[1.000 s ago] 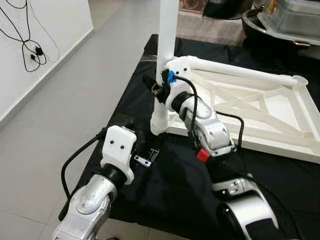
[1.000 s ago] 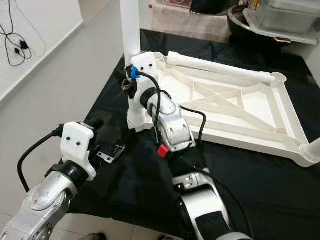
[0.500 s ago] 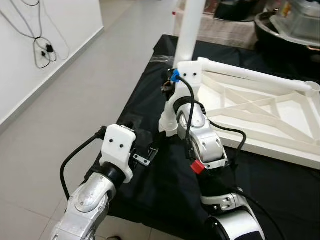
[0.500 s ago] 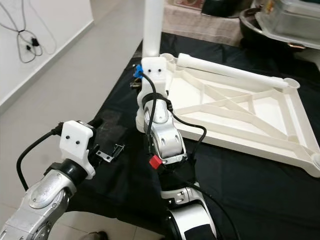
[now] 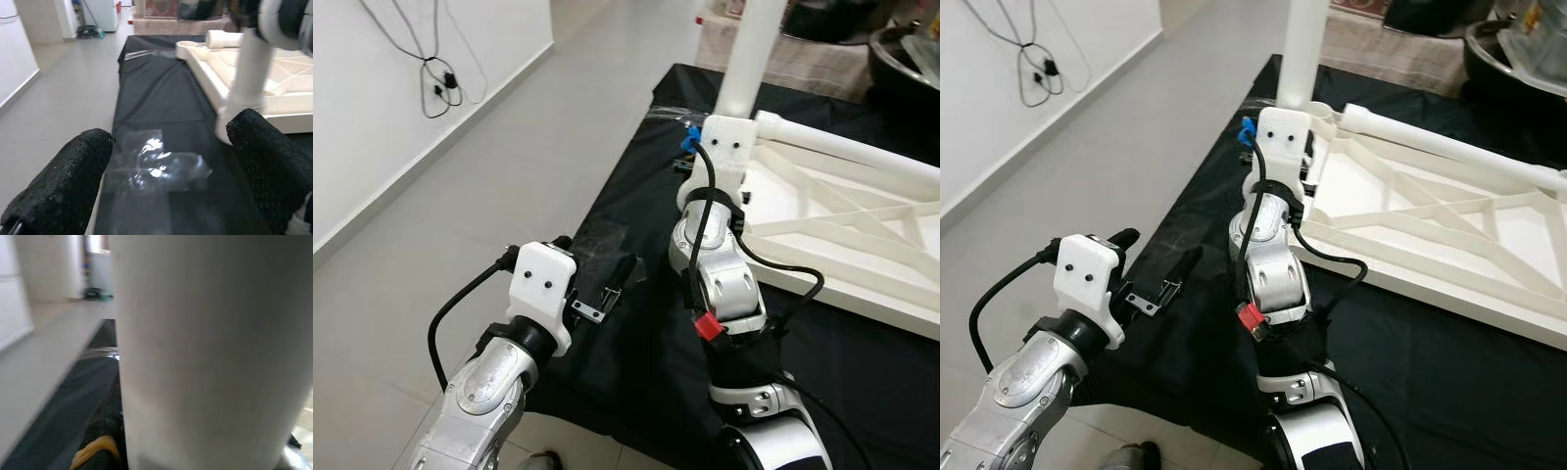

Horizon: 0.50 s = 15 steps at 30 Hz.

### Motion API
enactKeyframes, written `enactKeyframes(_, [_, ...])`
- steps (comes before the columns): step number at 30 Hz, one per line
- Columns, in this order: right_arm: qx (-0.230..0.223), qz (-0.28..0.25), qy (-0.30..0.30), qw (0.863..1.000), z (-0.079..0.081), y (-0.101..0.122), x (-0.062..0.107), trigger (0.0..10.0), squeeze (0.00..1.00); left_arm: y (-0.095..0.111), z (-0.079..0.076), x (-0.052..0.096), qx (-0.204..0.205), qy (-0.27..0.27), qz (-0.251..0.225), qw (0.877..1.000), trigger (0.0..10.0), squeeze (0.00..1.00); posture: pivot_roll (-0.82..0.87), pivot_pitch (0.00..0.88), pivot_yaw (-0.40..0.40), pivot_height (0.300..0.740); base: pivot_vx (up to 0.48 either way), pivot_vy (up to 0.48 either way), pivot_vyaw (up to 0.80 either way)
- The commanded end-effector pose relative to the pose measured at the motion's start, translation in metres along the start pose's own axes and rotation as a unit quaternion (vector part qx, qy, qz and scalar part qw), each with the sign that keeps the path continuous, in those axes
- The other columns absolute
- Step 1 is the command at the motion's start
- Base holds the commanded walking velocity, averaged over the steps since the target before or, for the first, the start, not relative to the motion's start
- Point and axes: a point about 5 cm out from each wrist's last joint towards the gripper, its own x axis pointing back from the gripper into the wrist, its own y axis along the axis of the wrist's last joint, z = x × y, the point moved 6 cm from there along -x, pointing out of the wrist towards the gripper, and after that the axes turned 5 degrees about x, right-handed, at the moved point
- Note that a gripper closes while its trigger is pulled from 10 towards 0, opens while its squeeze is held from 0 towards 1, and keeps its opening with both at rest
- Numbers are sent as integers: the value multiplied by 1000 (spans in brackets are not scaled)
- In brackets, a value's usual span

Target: Building children table

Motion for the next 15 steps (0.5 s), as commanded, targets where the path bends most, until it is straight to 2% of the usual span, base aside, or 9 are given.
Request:
enactKeyframes(1, [21, 205, -43, 978, 0, -105, 45, 10000, 0, -5, 0, 1, -5, -3, 8, 1000, 10000, 0, 124, 185, -80, 740, 0, 0, 0])
enactKeyframes(5, [10, 206, -55, 977, -3, -102, 44, 10000, 0, -6, 1, 1, -4, -4, 10, 1000, 10000, 0, 121, 187, -77, 740, 0, 0, 0])
enactKeyframes(7, [-27, 209, -25, 977, 8, -97, 43, 10000, 0, -7, 0, 1, -4, -4, 11, 1000, 10000, 0, 122, 188, -78, 740, 0, 0, 0])
enactKeyframes(9, [-37, 210, -18, 977, 11, -96, 43, 10000, 0, -7, 0, 1, -4, -5, 11, 1000, 10000, 0, 122, 188, -78, 740, 0, 0, 0])
enactKeyframes(10, [-56, 196, 0, 979, 17, -87, 39, 10000, 0, -7, -1, 1, -3, -5, 11, 1000, 10000, 0, 118, 188, -72, 740, 0, 0, 0])
enactKeyframes(11, [-56, 196, 0, 979, 17, -87, 39, 10000, 0, -7, -1, 1, -3, -5, 11, 1000, 10000, 0, 118, 188, -72, 740, 0, 0, 0])
enactKeyframes(13, [-89, 164, 25, 982, 22, -63, 28, 10000, 0, -8, -1, 1, -2, -7, 12, 1000, 10000, 0, 118, 187, -71, 740, 0, 0, 0])
enactKeyframes(14, [-89, 164, 25, 982, 22, -63, 28, 10000, 0, -8, -1, 1, -2, -7, 12, 1000, 10000, 0, 118, 187, -71, 740, 0, 0, 0])
enactKeyframes(15, [-95, 142, 35, 985, 22, -50, 22, 10000, 0, -8, -2, 0, -2, -7, 12, 1000, 10000, 0, 118, 186, -71, 740, 0, 0, 0])
